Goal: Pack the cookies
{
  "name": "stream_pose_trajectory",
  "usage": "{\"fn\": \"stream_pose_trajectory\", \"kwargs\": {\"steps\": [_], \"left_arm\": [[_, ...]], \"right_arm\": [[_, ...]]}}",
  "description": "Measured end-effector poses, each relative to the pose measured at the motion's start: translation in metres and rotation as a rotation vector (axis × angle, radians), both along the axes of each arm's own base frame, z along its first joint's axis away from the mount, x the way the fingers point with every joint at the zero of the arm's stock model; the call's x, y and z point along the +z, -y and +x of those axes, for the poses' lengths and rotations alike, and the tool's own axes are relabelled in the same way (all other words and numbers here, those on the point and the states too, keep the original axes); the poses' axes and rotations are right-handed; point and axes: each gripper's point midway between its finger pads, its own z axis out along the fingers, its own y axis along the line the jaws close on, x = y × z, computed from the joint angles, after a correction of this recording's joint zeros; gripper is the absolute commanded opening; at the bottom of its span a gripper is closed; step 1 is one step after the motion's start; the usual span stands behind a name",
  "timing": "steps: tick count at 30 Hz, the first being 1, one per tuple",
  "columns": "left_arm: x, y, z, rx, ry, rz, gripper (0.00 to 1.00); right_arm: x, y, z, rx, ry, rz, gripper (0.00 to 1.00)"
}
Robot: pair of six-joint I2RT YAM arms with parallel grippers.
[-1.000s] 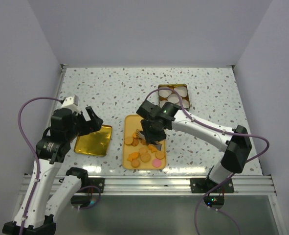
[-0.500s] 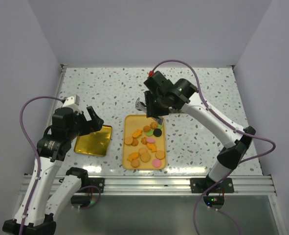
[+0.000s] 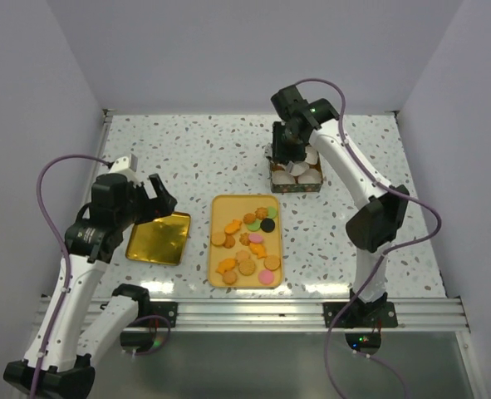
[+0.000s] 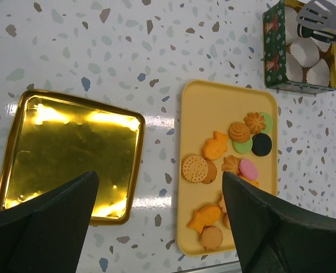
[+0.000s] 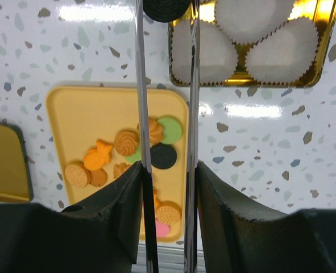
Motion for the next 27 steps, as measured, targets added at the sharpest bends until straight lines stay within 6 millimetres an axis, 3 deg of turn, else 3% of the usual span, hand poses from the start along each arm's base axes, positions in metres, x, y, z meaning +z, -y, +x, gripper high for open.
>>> {"fn": "stream_pose_trajectory", "kwargs": {"steps": [11, 21, 27], "left_arm": [[-0.009, -0.001, 0.014, 0.005, -0.044, 0.034, 0.96], [-0.015, 0.000, 0.021, 0.005, -0.062, 0.040, 0.96], [-0.015, 0.000, 0.022, 0.001, -0.059, 0.045, 0.96]], "right_arm": [[-0.033, 0.018, 0.067, -0.063, -0.011, -0.019, 0.43], [-0.041, 0.019, 0.069, -0.054, -0.033, -0.022, 0.57], [-0.042, 0.019, 0.068, -0.052, -0.037, -0.021, 0.57]]}}
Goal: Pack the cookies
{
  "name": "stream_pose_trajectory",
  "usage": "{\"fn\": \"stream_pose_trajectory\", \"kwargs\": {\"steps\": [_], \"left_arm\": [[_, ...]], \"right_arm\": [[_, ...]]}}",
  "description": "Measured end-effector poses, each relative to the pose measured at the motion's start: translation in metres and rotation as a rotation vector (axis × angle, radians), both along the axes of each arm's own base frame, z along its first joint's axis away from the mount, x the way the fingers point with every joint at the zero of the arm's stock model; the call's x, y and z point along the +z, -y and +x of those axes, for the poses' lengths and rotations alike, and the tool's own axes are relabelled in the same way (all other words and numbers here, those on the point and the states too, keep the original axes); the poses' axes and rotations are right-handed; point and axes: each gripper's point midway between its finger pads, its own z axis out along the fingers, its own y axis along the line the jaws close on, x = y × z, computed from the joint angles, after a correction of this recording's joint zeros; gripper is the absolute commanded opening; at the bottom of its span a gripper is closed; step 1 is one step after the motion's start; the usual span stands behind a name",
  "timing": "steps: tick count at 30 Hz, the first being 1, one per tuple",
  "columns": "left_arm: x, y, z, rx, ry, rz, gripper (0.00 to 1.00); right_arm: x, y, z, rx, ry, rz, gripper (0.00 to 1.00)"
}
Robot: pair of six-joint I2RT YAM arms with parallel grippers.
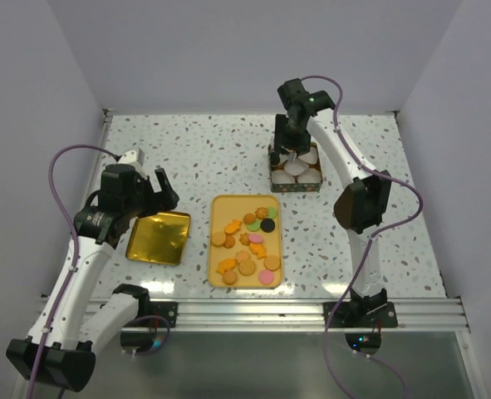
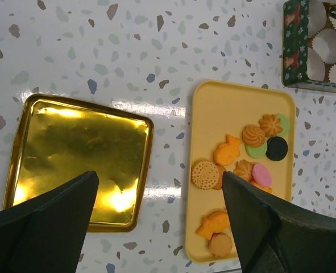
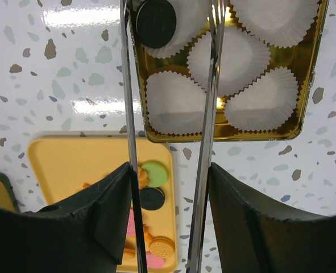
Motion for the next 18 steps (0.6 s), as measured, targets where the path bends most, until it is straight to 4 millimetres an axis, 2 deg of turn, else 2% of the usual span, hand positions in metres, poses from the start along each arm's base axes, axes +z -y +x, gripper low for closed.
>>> {"fn": "stream_pose_trajectory", "kwargs": {"steps": [5, 7, 10, 12, 14, 16, 18], "left_arm": [[0.007, 0.000, 0.000, -0.002, 0.020, -0.002, 0.96], [0.011, 0.000, -0.001, -0.002, 0.034, -0.004, 0.96], [0.016, -0.001, -0.003, -0.002, 0.050, -0.008, 0.96], [0.018, -0.001, -0.004, -0.003, 0.057, -0.009, 0.96], [0.019, -0.001, -0.006, -0.004, 0.060, -0.011, 0.96], [0.019, 0.000, -0.007, -0.008, 0.061, -0.014, 0.96], [0.020, 0.003, -0.008, -0.018, 0.061, -0.020, 0.96]], "right_arm": [[0.006, 0.001, -0.002, -0.002, 0.009, 0.004, 0.57], [0.014, 0.001, -0.005, -0.002, 0.024, 0.012, 0.57], [0.032, 0.003, -0.020, 0.004, 0.045, 0.020, 0.57], [0.046, 0.001, -0.033, 0.015, 0.068, 0.024, 0.57], [0.062, -0.008, -0.055, 0.049, 0.094, 0.032, 0.58], [0.073, -0.027, -0.084, 0.104, 0.110, 0.049, 0.57], [0.075, -0.051, -0.122, 0.181, 0.104, 0.070, 0.58]]}}
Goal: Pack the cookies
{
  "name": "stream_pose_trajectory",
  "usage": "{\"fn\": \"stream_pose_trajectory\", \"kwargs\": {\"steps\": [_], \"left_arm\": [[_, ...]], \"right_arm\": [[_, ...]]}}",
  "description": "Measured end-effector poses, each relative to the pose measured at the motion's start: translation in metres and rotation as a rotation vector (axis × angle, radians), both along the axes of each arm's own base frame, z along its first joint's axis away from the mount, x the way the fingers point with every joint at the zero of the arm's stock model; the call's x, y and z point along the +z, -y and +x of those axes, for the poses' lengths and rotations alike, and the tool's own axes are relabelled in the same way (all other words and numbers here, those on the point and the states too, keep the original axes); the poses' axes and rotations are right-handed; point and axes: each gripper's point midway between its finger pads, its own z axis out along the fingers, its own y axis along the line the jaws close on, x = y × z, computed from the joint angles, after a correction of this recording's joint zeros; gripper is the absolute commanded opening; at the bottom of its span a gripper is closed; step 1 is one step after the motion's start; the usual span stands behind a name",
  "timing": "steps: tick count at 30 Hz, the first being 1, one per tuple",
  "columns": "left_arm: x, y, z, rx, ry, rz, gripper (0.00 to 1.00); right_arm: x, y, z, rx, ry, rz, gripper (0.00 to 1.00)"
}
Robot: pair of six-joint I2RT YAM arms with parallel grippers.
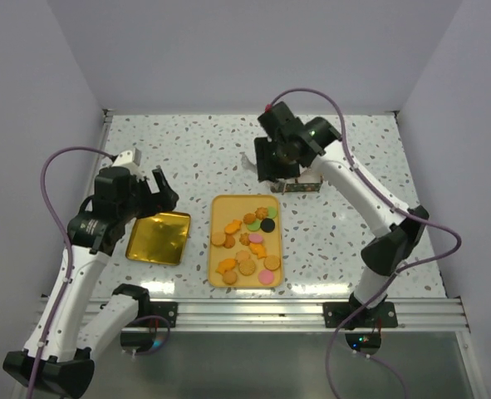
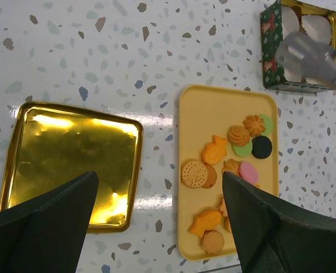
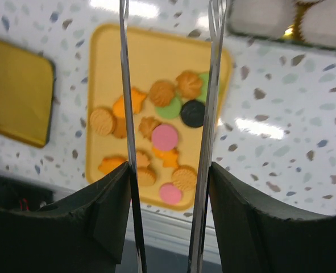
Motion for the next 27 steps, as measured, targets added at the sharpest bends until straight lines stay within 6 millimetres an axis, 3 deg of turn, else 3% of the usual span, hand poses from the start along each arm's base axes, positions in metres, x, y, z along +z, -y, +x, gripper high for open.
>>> {"fn": "stream_pose_trajectory", "kwargs": {"steps": [5, 9, 13, 27], "left_arm": [[0.003, 0.008, -0.004, -0.036, 0.008, -0.015, 0.96], [0.004, 0.012, -0.009, -0.051, 0.021, -0.030, 0.96], [-0.002, 0.012, -0.011, -0.048, 0.010, -0.035, 0.96], [0.005, 0.008, -0.016, -0.032, 0.041, -0.033, 0.96]], "right_arm": [[-0.032, -0.042, -0.087, 0.143, -0.092, 0.004, 0.58], [-0.066, -0.049, -0.125, 0.158, -0.186, -0.039, 0.58], [-0.074, -0.058, -0.134, 0.159, -0.207, -0.035, 0.57], [-0.088, -0.072, -0.134, 0.152, -0.246, -0.035, 0.56]]}}
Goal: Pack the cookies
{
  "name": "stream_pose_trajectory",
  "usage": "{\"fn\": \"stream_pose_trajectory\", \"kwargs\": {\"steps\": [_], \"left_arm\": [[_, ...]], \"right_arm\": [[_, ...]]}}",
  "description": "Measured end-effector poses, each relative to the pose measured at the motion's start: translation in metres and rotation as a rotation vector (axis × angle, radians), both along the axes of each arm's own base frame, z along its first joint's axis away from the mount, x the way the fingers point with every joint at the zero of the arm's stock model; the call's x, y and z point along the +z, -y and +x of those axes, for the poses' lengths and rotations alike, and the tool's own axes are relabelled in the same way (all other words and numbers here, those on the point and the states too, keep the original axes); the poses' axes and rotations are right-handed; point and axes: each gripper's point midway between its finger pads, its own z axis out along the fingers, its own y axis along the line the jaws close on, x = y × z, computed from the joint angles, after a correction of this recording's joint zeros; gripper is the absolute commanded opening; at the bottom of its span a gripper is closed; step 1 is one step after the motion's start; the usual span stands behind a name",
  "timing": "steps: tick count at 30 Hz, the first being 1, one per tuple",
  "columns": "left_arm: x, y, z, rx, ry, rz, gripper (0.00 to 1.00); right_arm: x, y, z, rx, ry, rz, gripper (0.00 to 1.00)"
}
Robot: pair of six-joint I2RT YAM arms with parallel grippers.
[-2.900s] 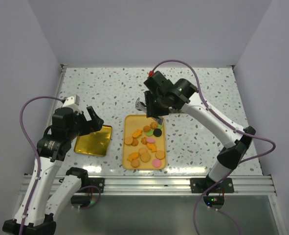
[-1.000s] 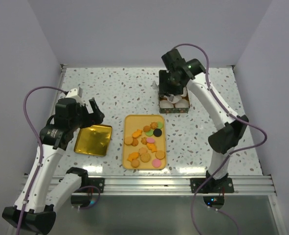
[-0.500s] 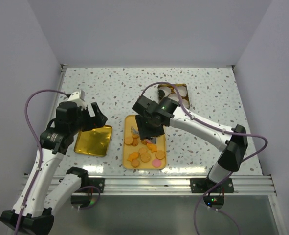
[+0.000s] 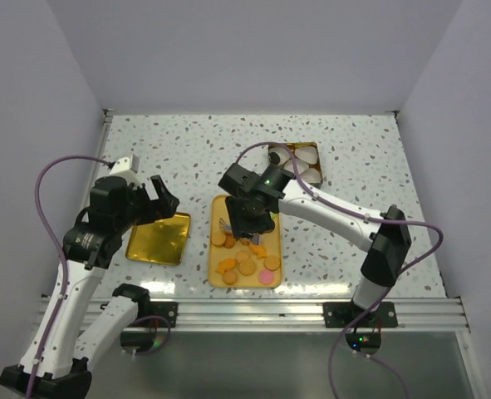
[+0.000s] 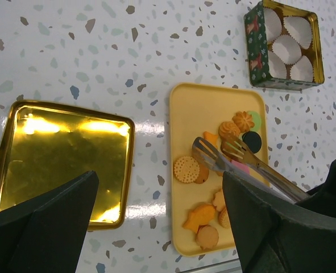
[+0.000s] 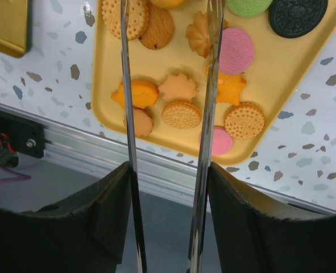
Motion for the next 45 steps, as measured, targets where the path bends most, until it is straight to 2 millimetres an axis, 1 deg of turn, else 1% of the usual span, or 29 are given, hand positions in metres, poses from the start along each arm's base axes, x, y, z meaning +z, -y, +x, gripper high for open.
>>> {"fn": "stream_pose_trajectory", "kwargs": {"steps": [8, 11, 23, 28, 29, 34, 42, 45], "left_arm": [[-0.002, -0.004, 0.001, 0.019, -0.007, 0.014, 0.96], [-0.002, -0.004, 0.001, 0.020, -0.006, 0.015, 0.96], [-0.003, -0.005, 0.000, 0.020, -0.007, 0.018, 0.96], [-0.003, -0.005, -0.001, 0.020, -0.009, 0.020, 0.96], [-0.003, -0.005, -0.001, 0.020, -0.009, 0.020, 0.96], [-0.001, -0.006, -0.003, 0.020, -0.002, 0.019, 0.96], [-0.002, -0.007, -0.007, 0.016, -0.006, 0.026, 0.96], [-0.004, -0.008, -0.011, 0.016, -0.017, 0.029, 0.96]], "right_arm": [[-0.018, -0.009, -0.002, 0.009, -0.056, -0.020, 0.56], [-0.021, -0.011, -0.003, 0.011, -0.064, -0.025, 0.55], [-0.020, -0.011, -0.003, 0.005, -0.066, -0.025, 0.51], [-0.020, -0.010, -0.009, 0.012, -0.074, -0.036, 0.49], [-0.020, -0.011, -0.010, 0.012, -0.075, -0.037, 0.47], [-0.020, -0.013, -0.014, 0.009, -0.076, -0.034, 0.45], [-0.020, -0.013, -0.011, -0.001, -0.059, -0.043, 0.43], [-0.016, -0.015, -0.007, -0.004, -0.045, -0.045, 0.43]]}}
